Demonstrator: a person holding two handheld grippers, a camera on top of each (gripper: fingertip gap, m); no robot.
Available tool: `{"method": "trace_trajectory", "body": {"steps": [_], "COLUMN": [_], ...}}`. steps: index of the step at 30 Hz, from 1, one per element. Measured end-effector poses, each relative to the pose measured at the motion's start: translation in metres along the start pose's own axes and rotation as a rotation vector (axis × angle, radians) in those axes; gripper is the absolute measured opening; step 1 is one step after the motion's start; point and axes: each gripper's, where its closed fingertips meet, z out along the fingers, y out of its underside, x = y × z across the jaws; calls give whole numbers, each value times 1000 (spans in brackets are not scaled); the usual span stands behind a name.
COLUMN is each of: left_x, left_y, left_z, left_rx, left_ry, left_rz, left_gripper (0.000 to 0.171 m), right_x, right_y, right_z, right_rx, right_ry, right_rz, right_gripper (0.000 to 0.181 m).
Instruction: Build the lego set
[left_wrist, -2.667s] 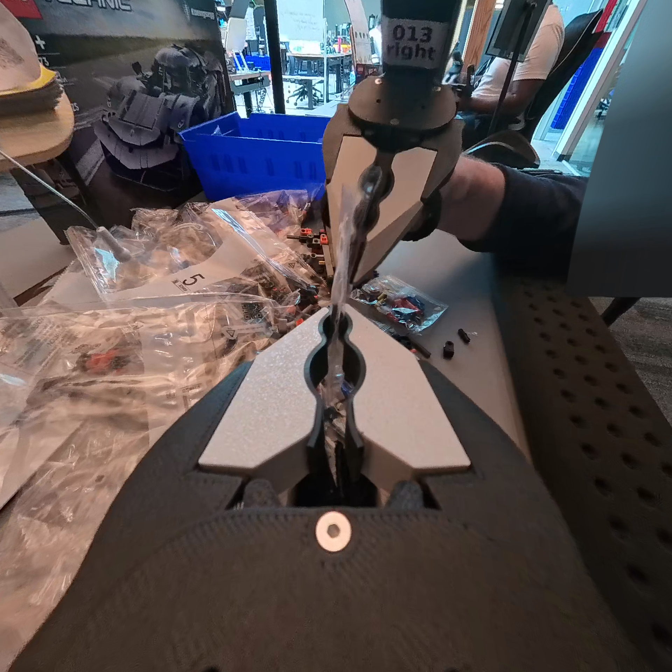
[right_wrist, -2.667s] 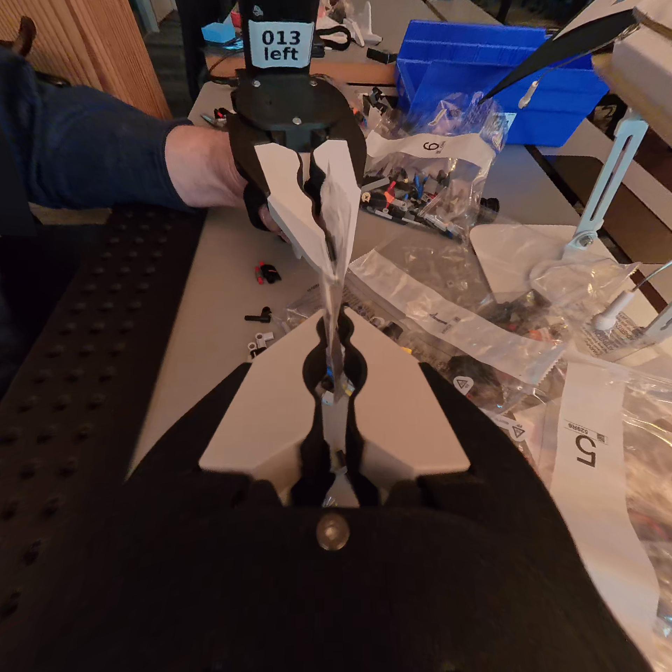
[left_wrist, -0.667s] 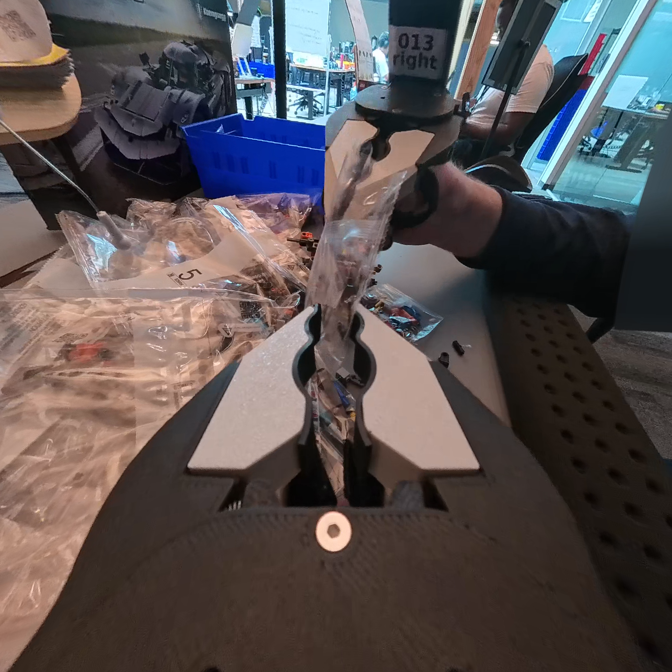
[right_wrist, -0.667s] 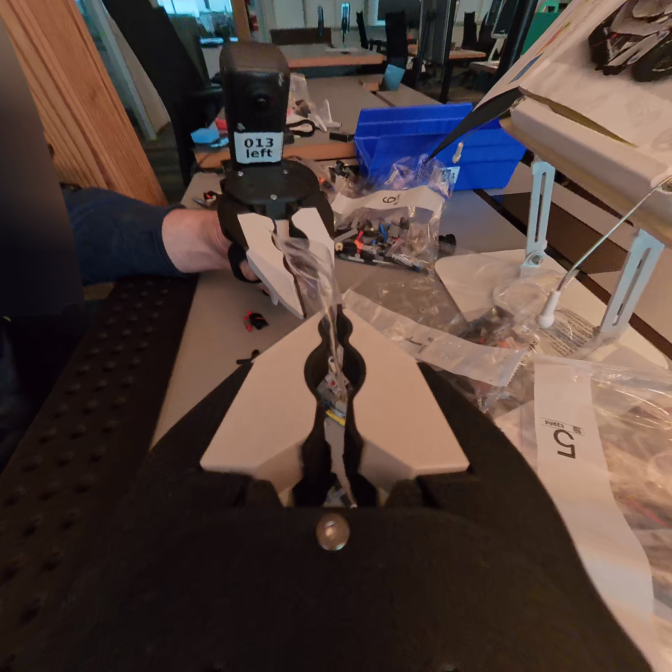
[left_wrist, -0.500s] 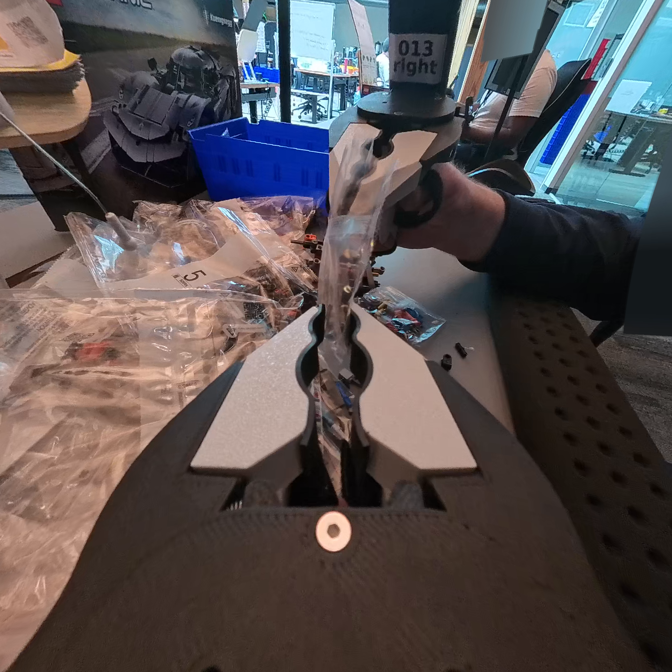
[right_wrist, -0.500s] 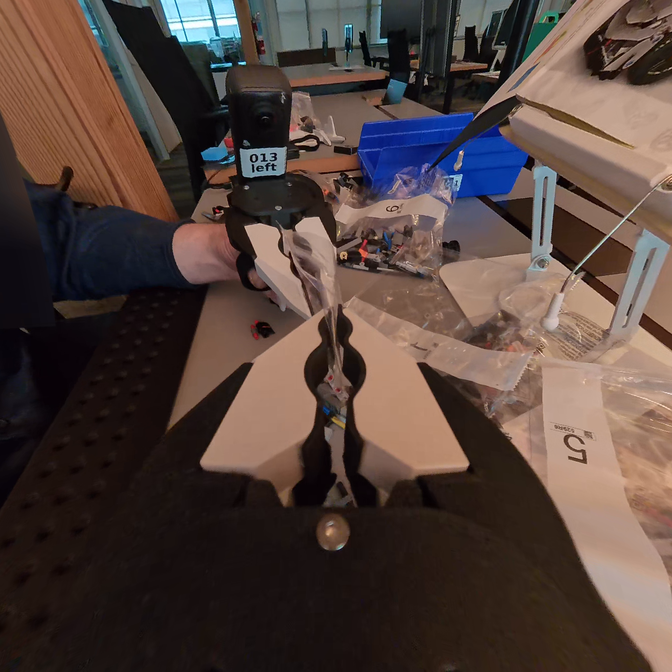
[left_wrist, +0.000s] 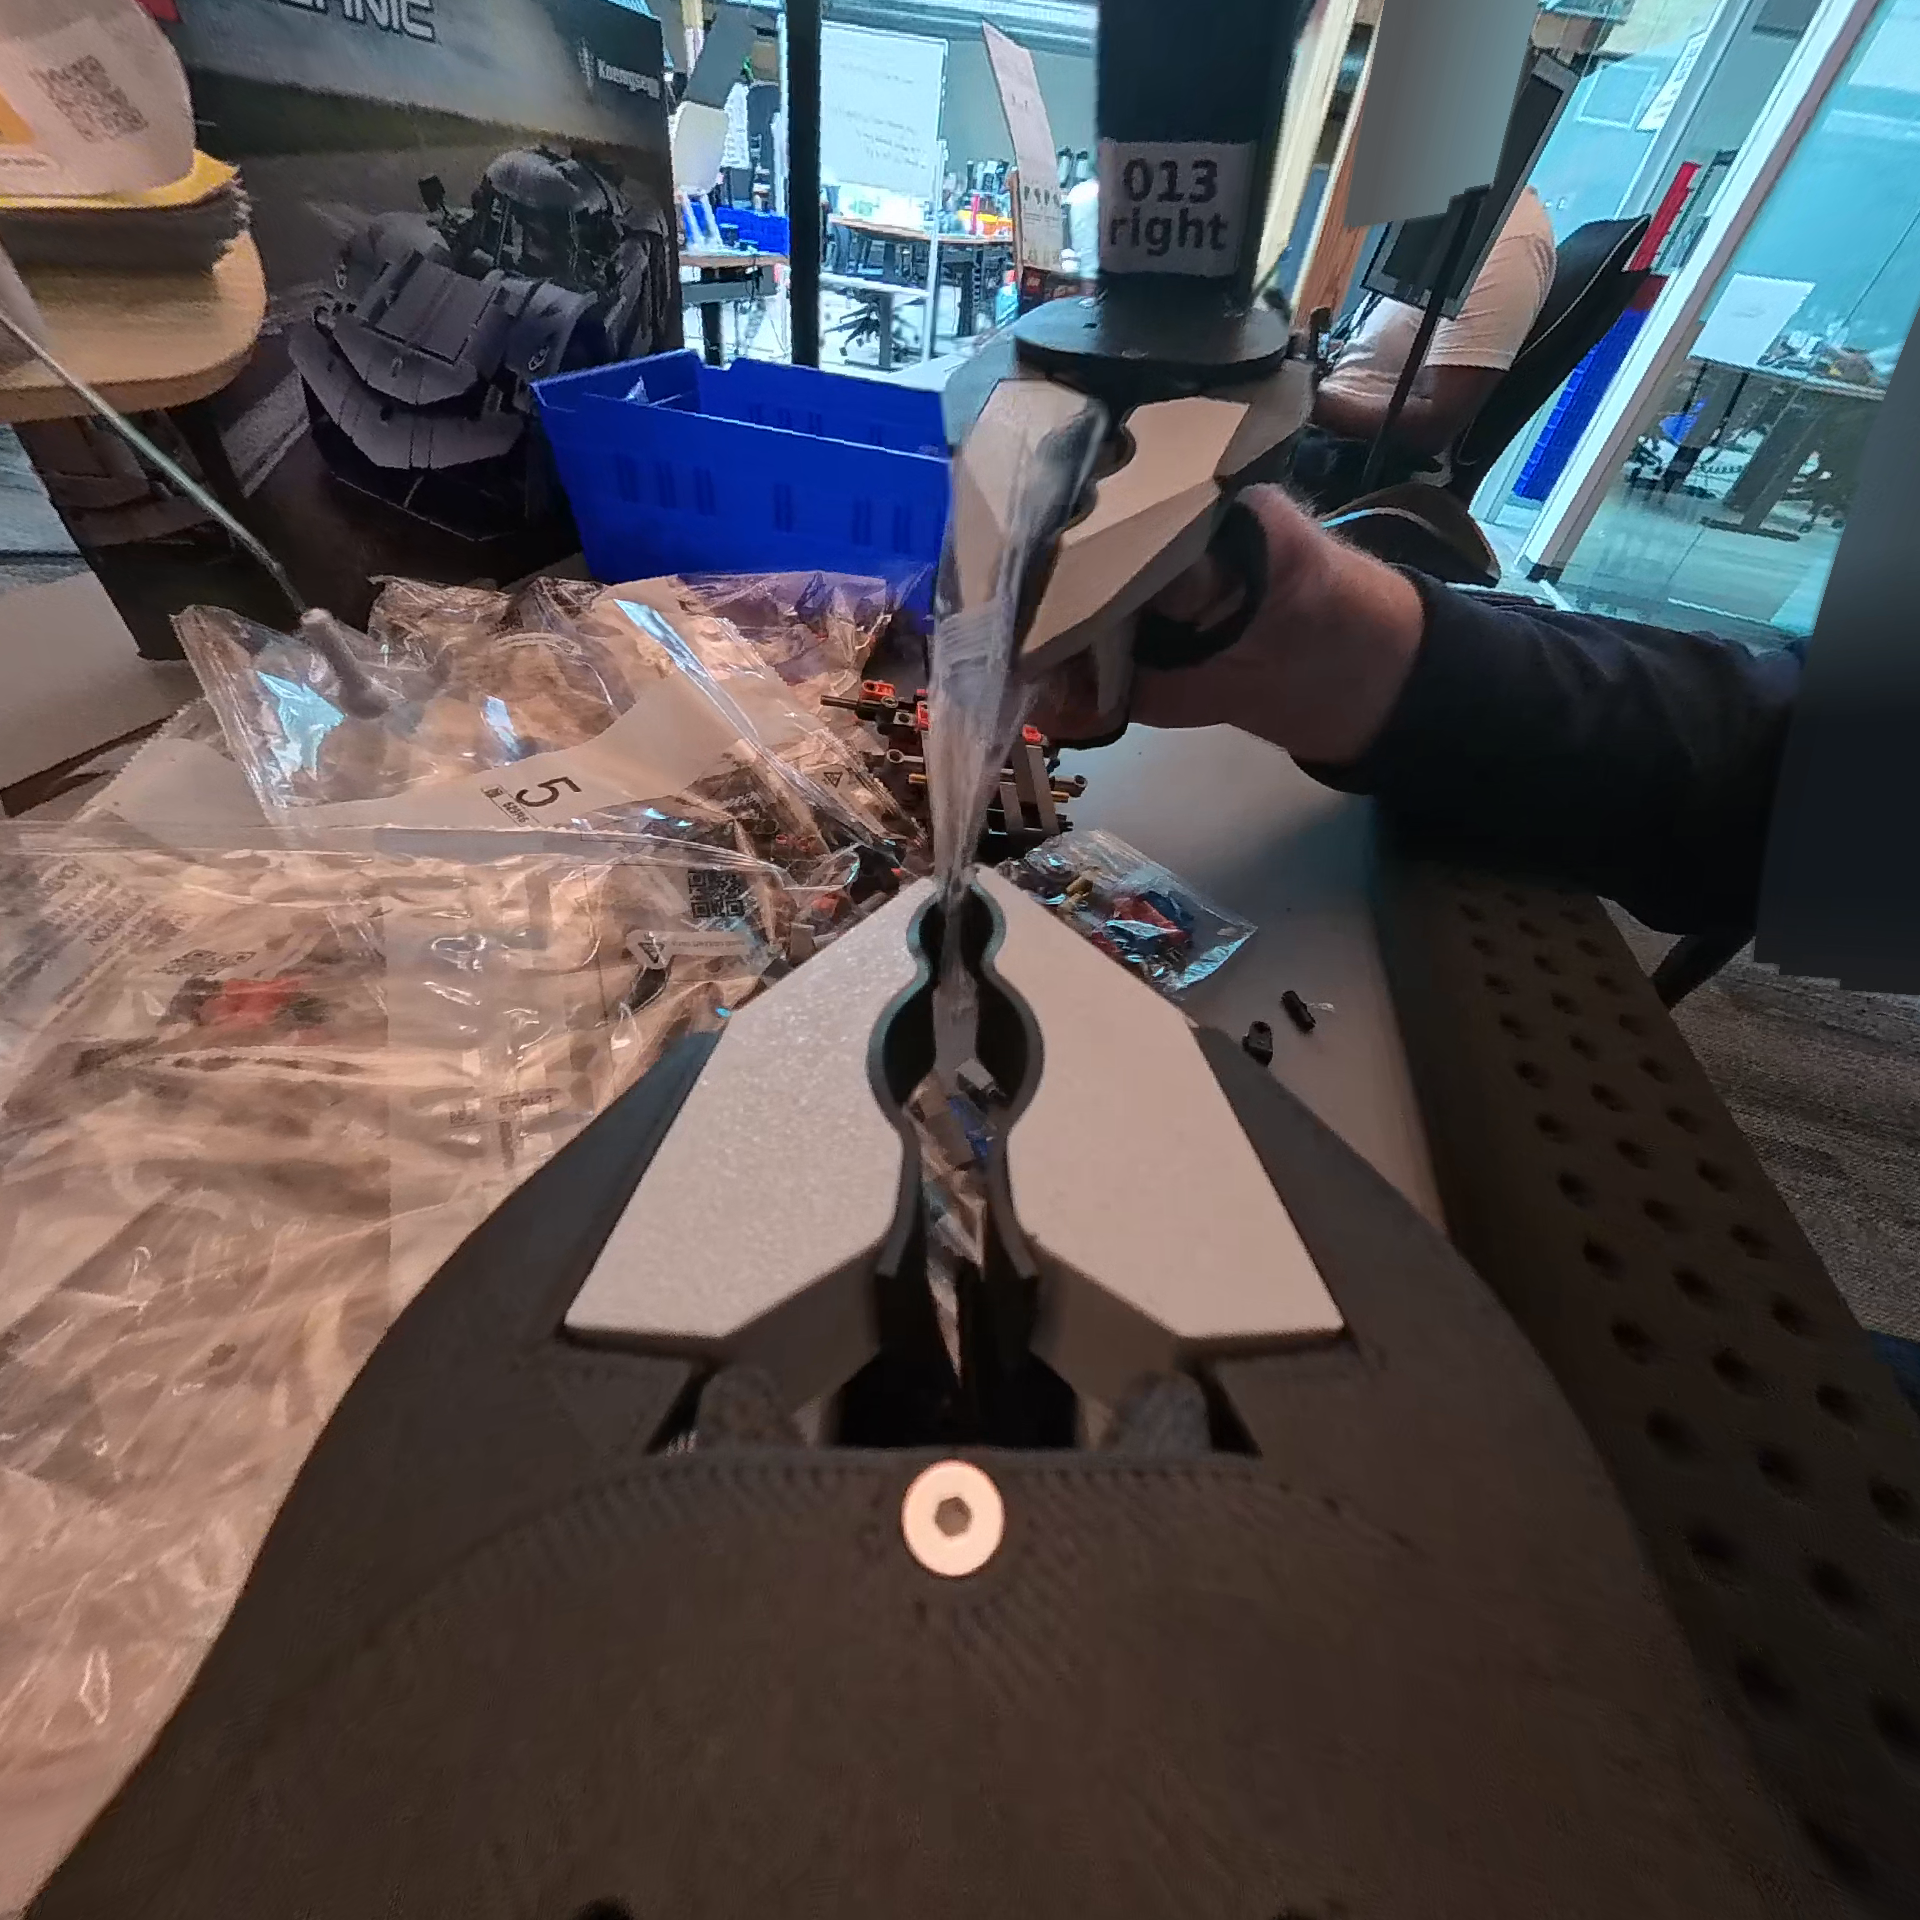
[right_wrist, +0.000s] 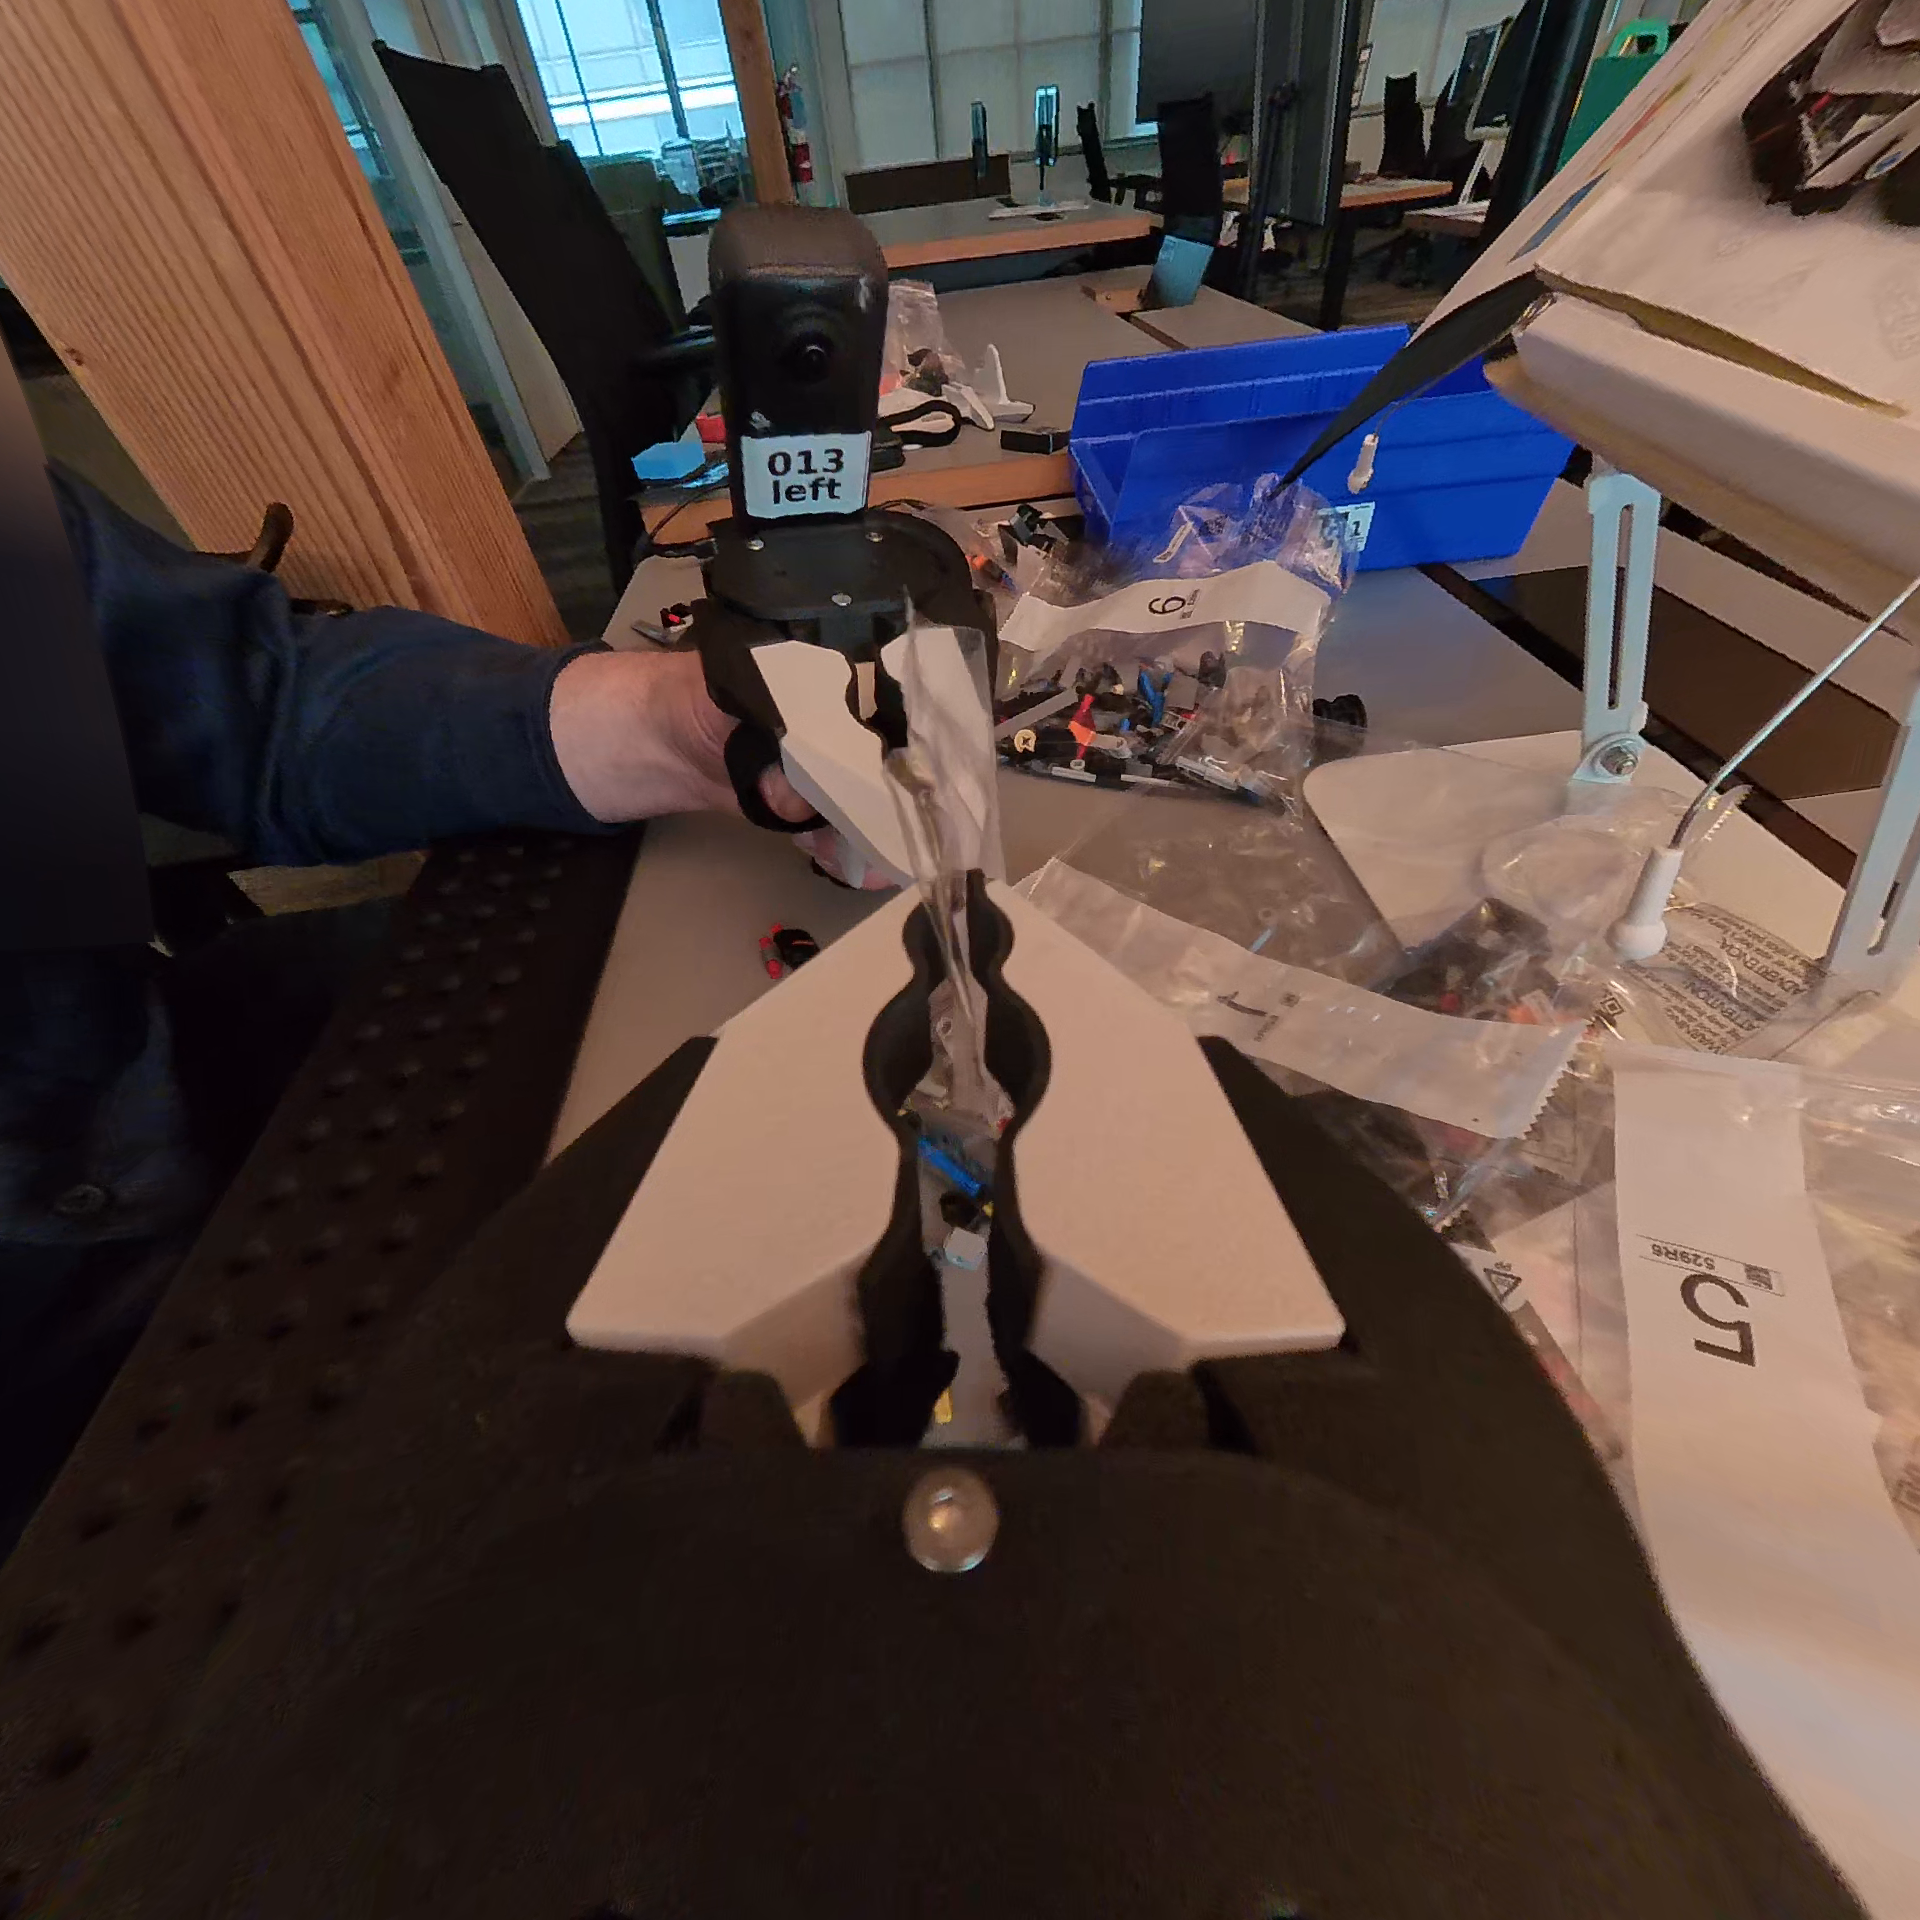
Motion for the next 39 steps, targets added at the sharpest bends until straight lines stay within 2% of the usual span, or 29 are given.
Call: {"method": "trace_trajectory", "body": {"steps": [11, 27, 33, 39], "left_x": [-9, -12, -18, -27], "left_y": [4, 5, 5, 1], "left_z": [-1, 1, 0, -5], "left_rx": [-13, -17, -15, 24], "left_ry": [-32, -57, -83, -105], "left_rz": [-31, -15, -43, -112], "left_gripper": [0, 0, 13, 17], "right_x": [4, -18, -16, -8], "right_y": [-7, 28, 39, 34], "right_z": [-6, 20, 24, 19], "right_rx": [30, -212, -285, -276], "right_ry": [30, 29, 64, 124], "right_rz": [-12, -261, -358, -389], "right_gripper": [0, 0, 0, 0]}}
